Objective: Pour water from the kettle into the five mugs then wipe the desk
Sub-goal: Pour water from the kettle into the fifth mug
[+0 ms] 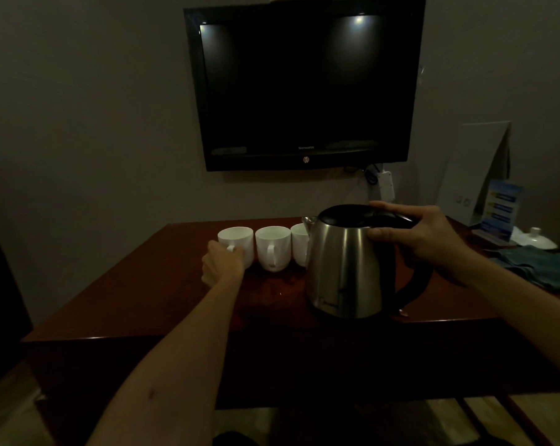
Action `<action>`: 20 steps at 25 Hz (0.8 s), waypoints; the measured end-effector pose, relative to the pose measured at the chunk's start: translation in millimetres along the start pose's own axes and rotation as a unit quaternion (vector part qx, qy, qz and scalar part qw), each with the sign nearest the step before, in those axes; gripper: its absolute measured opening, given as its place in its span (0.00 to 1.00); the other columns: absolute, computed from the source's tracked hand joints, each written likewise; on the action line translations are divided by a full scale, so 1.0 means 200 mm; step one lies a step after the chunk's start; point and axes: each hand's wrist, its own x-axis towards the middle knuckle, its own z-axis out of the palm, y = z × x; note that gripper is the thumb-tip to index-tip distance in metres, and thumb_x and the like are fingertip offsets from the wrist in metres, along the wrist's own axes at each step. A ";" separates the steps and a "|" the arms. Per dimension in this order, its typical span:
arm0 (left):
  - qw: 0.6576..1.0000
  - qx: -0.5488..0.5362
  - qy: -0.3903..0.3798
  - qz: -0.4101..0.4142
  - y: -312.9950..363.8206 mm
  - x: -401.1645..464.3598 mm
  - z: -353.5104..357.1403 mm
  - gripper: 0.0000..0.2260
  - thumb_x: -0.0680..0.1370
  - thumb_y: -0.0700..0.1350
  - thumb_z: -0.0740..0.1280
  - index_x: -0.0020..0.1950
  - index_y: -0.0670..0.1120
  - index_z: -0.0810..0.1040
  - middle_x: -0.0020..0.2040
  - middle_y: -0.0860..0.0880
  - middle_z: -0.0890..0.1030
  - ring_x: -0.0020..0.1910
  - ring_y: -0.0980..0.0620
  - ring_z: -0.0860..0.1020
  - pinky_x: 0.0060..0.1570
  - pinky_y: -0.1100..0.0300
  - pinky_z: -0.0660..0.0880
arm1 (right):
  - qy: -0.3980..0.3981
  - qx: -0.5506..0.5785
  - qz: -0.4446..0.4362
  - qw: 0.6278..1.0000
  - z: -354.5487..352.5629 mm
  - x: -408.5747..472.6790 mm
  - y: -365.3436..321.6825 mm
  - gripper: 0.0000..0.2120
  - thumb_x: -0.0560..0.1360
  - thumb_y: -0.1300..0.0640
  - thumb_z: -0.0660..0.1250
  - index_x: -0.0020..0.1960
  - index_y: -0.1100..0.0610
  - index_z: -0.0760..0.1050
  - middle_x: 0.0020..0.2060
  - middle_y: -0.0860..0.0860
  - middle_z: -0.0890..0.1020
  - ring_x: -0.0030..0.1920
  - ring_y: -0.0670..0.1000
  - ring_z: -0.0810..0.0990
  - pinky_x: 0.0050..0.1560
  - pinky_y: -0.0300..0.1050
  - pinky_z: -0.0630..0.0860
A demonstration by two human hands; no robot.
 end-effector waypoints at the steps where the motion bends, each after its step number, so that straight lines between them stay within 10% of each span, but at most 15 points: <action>1: 1.000 0.005 -0.004 0.005 -0.01 -0.01 -0.01 0.24 0.77 0.48 0.69 0.70 0.43 0.69 0.65 0.42 0.75 0.63 0.42 0.75 0.55 0.50 0.72 | -0.003 0.002 0.000 1.000 0.00 0.00 0.00 0.29 0.66 0.60 0.77 0.66 0.52 0.78 0.46 0.55 0.83 0.24 0.50 0.75 0.21 0.40 0.71; 10: 0.993 0.072 -0.058 0.078 -0.17 -0.03 -0.21 0.32 0.68 0.58 0.76 0.67 0.46 0.75 0.60 0.46 0.79 0.58 0.46 0.77 0.49 0.52 0.71 | -0.020 0.000 0.015 1.000 -0.02 0.00 -0.02 0.29 0.68 0.63 0.76 0.67 0.53 0.77 0.56 0.57 0.81 0.26 0.43 0.77 0.24 0.35 0.72; 15: 0.983 0.018 -0.132 0.126 -0.21 -0.11 -0.26 0.32 0.64 0.56 0.79 0.65 0.45 0.78 0.56 0.47 0.83 0.50 0.50 0.81 0.50 0.51 0.78 | -0.034 -0.011 0.008 0.999 -0.02 0.00 -0.04 0.26 0.68 0.64 0.77 0.66 0.56 0.78 0.61 0.54 0.80 0.53 0.45 0.79 0.36 0.29 0.77; 20: 0.960 -0.009 -0.199 0.197 -0.20 -0.21 -0.23 0.31 0.63 0.56 0.80 0.62 0.46 0.80 0.51 0.51 0.84 0.45 0.56 0.82 0.49 0.50 0.81 | -0.047 -0.028 0.027 0.998 -0.06 0.00 -0.10 0.26 0.70 0.64 0.75 0.68 0.58 0.76 0.52 0.55 0.82 0.31 0.38 0.79 0.27 0.29 0.72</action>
